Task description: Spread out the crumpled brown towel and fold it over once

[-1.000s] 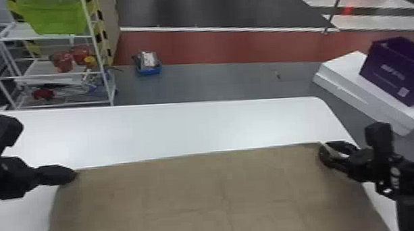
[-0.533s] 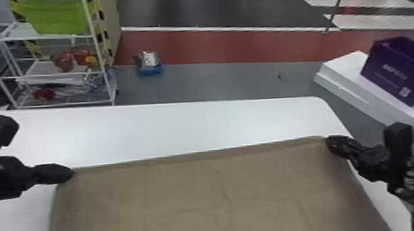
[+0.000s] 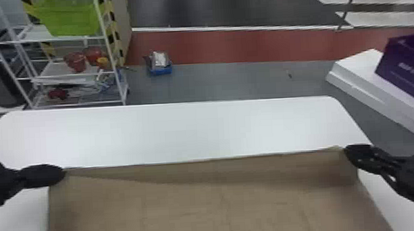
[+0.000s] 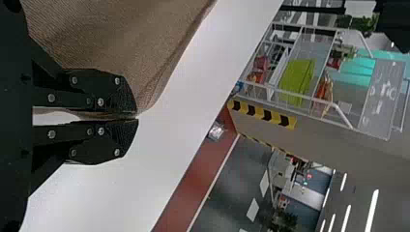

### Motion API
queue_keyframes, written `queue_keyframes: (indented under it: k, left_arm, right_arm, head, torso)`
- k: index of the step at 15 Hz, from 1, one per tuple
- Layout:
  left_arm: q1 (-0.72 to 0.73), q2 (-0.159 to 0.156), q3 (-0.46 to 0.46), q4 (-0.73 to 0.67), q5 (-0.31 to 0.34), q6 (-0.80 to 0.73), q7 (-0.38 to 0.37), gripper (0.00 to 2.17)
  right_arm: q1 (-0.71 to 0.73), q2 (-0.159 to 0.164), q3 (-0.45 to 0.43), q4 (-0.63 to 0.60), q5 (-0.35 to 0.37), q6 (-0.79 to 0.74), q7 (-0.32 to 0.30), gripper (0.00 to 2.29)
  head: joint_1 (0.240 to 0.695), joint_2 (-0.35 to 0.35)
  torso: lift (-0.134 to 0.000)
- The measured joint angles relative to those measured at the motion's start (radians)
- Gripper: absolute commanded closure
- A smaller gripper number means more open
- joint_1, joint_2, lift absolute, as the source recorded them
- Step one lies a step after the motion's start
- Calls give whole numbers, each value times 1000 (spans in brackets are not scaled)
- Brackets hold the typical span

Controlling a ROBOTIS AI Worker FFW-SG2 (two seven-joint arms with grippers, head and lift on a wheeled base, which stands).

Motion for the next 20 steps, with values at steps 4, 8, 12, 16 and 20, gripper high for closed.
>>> queue_keyframes:
  k: [4,8,12,16,20]
  left_arm:
    - [62,8,71,-19,41,-170,-24,1426]
    - [51,5,73,-8,41,-218,8,1426]
    - [-9,-5,56,2,27,-219,25,1426]
    - [83,-8,162,-131,127,-235,2,1426]
    - [198,-2,240,-125,175,-433,-21,1426]
  right_arm:
    - [95,-10,-17,-44,22,-150,141,1048]
    - [78,-14,-17,-37,45,-196,150,1048]
    - [39,-14,-34,-74,37,-129,159,1048]
    - [109,-36,-120,-150,-36,-91,192,1048]
    - [233,-40,-104,-152,-46,-230,224,1048]
  head:
    - [695,-5]
    - [695,5]
    - [695,-15]
    - [695,-24]
    - [695,28]
  torso:
    - [-123]
    - [-123]
    - [-123]
    - [-123]
    - [-123]
